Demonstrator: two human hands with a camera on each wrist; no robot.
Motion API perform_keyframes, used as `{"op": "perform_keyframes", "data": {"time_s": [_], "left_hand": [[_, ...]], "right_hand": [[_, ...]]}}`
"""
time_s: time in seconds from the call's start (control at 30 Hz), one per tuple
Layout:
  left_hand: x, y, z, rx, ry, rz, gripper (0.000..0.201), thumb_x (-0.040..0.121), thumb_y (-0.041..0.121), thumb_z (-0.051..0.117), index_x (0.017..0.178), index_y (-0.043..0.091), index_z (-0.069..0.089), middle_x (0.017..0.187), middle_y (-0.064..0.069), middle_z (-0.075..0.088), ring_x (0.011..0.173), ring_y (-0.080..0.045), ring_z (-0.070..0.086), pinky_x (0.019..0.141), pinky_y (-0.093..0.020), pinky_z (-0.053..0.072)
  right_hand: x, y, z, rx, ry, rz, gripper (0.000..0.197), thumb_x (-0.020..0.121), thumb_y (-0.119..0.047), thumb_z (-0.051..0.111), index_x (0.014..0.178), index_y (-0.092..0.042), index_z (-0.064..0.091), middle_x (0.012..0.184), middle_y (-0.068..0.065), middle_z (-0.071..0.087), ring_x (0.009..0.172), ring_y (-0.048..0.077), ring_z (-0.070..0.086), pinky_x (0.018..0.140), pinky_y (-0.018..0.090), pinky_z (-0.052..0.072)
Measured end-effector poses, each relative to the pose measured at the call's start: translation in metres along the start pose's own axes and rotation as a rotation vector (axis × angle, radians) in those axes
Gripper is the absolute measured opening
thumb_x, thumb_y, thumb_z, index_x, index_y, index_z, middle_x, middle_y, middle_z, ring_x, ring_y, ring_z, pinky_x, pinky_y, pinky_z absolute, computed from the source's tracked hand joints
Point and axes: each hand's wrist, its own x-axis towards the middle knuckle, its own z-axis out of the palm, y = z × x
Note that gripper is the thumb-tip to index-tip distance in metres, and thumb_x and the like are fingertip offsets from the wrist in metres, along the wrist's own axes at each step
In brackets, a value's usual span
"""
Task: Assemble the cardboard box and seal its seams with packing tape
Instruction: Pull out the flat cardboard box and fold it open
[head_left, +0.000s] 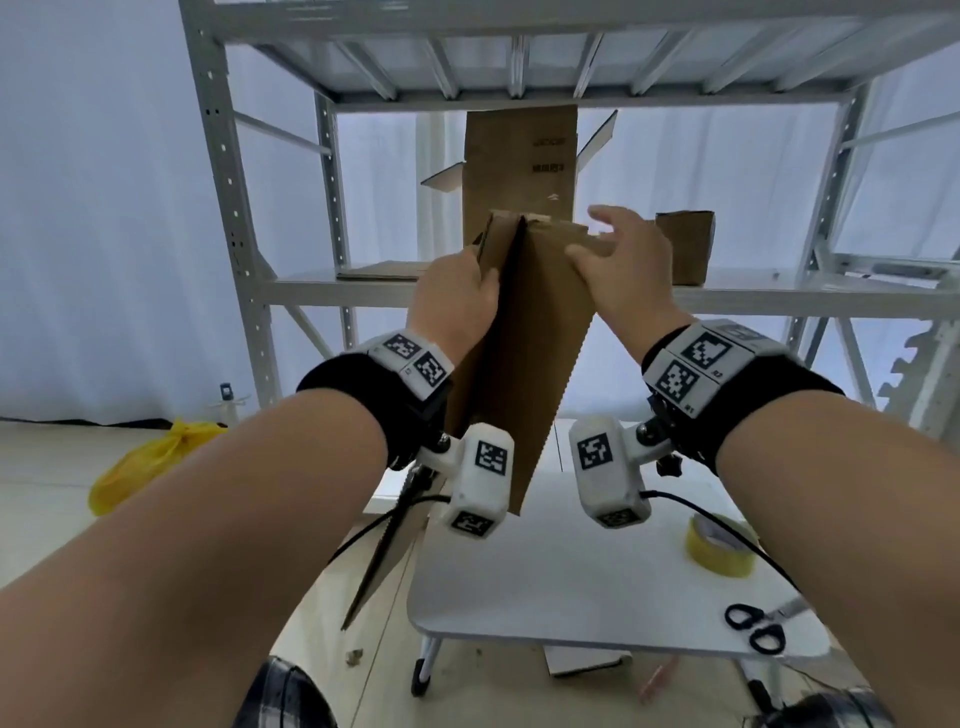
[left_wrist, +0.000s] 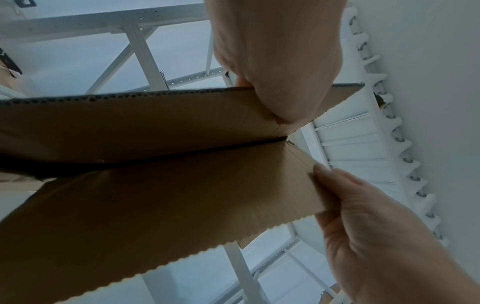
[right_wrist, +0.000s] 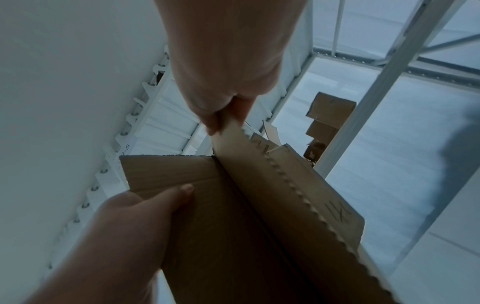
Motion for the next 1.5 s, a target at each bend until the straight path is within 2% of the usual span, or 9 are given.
{"op": "perform_keyframes", "data": {"time_s": [0.17,0.33,0.63,0.8,1.07,1.2,1.3,1.4,1.5], "left_hand": [[0.013,0.002,-0.010,-0.028,0.147,-0.008,0.027,0.097,0.023,0.043,0.101,0.002,0.060,0.091,-0.012,0.064,0.087,-0.025,0.059,0.072,-0.027,0.041],[0.024,0.006,-0.018,0.014,0.187,0.052,0.030,0.098,0.026,0.043,0.108,0.004,0.061,0.096,-0.012,0.067,0.089,-0.028,0.064,0.081,-0.035,0.051],[0.020,0.001,-0.014,0.142,0.086,0.187,0.033,0.100,0.022,0.038,0.129,0.015,0.053,0.097,-0.012,0.067,0.090,-0.032,0.063,0.075,-0.036,0.045],[0.001,-0.027,0.017,0.336,-0.072,0.310,0.038,0.098,0.019,0.040,0.133,0.032,0.048,0.105,-0.002,0.069,0.092,-0.027,0.065,0.076,-0.037,0.052],[0.000,-0.035,0.059,0.337,-0.178,0.335,0.057,0.092,0.000,0.044,0.141,0.029,0.037,0.116,-0.001,0.062,0.093,-0.023,0.062,0.069,-0.030,0.044],[-0.017,-0.065,0.082,0.416,-0.312,0.343,0.067,0.088,-0.009,0.040,0.144,0.028,0.030,0.133,-0.002,0.051,0.109,-0.024,0.056,0.082,-0.035,0.047],[-0.033,-0.094,0.100,0.494,-0.442,0.274,0.072,0.091,-0.008,0.037,0.151,0.026,0.015,0.151,-0.006,0.030,0.136,-0.026,0.032,0.105,-0.035,0.034],[-0.039,-0.107,0.109,0.527,-0.455,0.274,0.067,0.095,-0.005,0.036,0.151,0.025,0.014,0.155,-0.010,0.021,0.141,-0.029,0.023,0.114,-0.035,0.019],[-0.039,-0.103,0.119,0.517,-0.435,0.278,0.064,0.096,-0.004,0.034,0.150,0.023,0.017,0.153,-0.013,0.025,0.140,-0.031,0.025,0.114,-0.036,0.020]], "right_hand": [[-0.002,0.002,0.019,0.143,-0.295,0.232,0.032,0.078,-0.010,0.069,0.102,0.006,0.058,0.090,0.018,0.062,0.083,0.033,0.064,0.071,0.042,0.053],[0.009,-0.010,0.011,0.079,-0.202,0.184,0.031,0.094,-0.022,0.057,0.069,-0.012,0.041,0.066,0.003,0.042,0.056,0.014,0.042,0.051,0.023,0.034],[0.013,-0.003,-0.008,-0.029,-0.121,0.024,0.016,0.096,-0.022,0.052,0.088,-0.009,0.052,0.078,0.004,0.053,0.070,0.016,0.053,0.059,0.020,0.036],[-0.022,0.042,0.005,-0.122,-0.163,0.037,0.040,0.095,-0.016,0.051,0.131,0.001,0.049,0.119,0.017,0.061,0.111,0.030,0.056,0.092,0.034,0.045],[-0.042,0.087,0.031,-0.091,-0.102,0.142,0.042,0.099,-0.020,0.048,0.137,-0.004,0.046,0.127,0.011,0.059,0.117,0.026,0.056,0.102,0.038,0.046],[-0.053,0.127,0.037,-0.124,-0.179,0.179,0.041,0.097,-0.021,0.051,0.132,0.000,0.049,0.121,0.014,0.061,0.112,0.029,0.057,0.098,0.039,0.047],[-0.069,0.156,0.040,-0.118,-0.233,0.212,0.028,0.096,-0.019,0.053,0.115,0.001,0.057,0.096,0.010,0.064,0.094,0.026,0.061,0.075,0.026,0.047],[-0.077,0.169,0.045,-0.094,-0.293,0.229,0.010,0.095,-0.018,0.053,0.096,-0.009,0.058,0.080,0.001,0.059,0.077,0.020,0.059,0.066,0.025,0.042],[-0.071,0.171,0.053,-0.075,-0.268,0.238,0.015,0.092,-0.015,0.055,0.104,-0.009,0.061,0.085,0.000,0.061,0.077,0.016,0.058,0.063,0.021,0.044]]}}
